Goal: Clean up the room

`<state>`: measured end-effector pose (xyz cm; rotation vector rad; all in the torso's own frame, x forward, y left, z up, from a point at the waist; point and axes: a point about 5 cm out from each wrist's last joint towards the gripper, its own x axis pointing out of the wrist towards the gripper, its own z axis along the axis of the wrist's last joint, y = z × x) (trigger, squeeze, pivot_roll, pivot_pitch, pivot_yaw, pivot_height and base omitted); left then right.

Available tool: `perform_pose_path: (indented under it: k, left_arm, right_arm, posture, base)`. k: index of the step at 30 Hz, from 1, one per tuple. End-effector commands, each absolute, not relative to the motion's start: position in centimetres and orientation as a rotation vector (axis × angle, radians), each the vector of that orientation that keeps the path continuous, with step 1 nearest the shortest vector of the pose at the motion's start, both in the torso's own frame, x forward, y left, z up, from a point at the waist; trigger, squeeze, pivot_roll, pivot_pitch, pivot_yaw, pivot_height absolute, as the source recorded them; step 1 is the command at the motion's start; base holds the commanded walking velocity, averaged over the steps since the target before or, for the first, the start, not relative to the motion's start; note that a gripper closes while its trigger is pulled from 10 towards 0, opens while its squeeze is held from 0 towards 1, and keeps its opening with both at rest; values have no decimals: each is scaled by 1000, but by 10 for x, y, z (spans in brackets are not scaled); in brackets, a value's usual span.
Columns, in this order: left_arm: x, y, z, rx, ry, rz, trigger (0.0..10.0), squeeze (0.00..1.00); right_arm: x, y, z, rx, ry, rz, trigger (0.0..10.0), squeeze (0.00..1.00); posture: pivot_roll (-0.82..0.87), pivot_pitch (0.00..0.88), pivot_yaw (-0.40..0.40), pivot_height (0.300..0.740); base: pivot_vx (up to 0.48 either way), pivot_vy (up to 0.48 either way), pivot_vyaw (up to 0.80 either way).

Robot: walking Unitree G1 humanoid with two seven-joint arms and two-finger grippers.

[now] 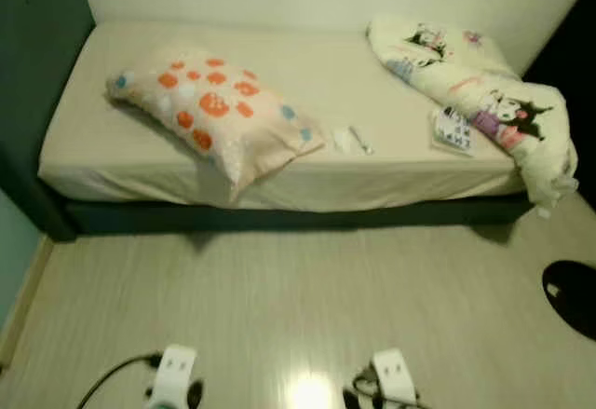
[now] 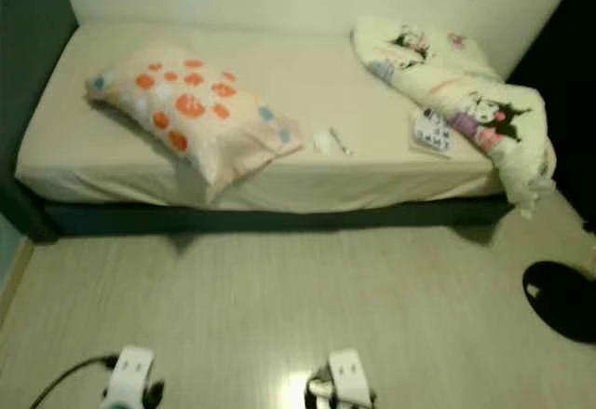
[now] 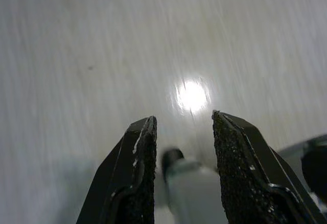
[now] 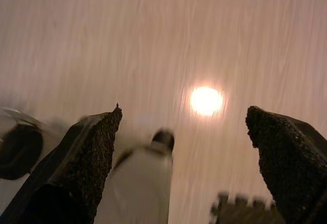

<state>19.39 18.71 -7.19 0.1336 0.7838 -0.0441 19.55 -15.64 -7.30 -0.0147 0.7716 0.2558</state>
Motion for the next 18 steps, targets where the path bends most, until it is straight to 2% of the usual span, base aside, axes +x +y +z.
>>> perform_pose_path:
  k: [1,18]
  left_arm:
    - [179,195,-79,133,840,-19,10000,0]
    - [181,195,-78,132,838,-21,10000,0]
  right_arm:
    - [191,-149,-76,2,787,267,10000,0]
    - [192,-149,-75,8,783,276,10000,0]
  posture:
    - [87,46,-43,733]
    - [85,44,-43,733]
  base:
    - [315,0,0]
    - [306,0,0]
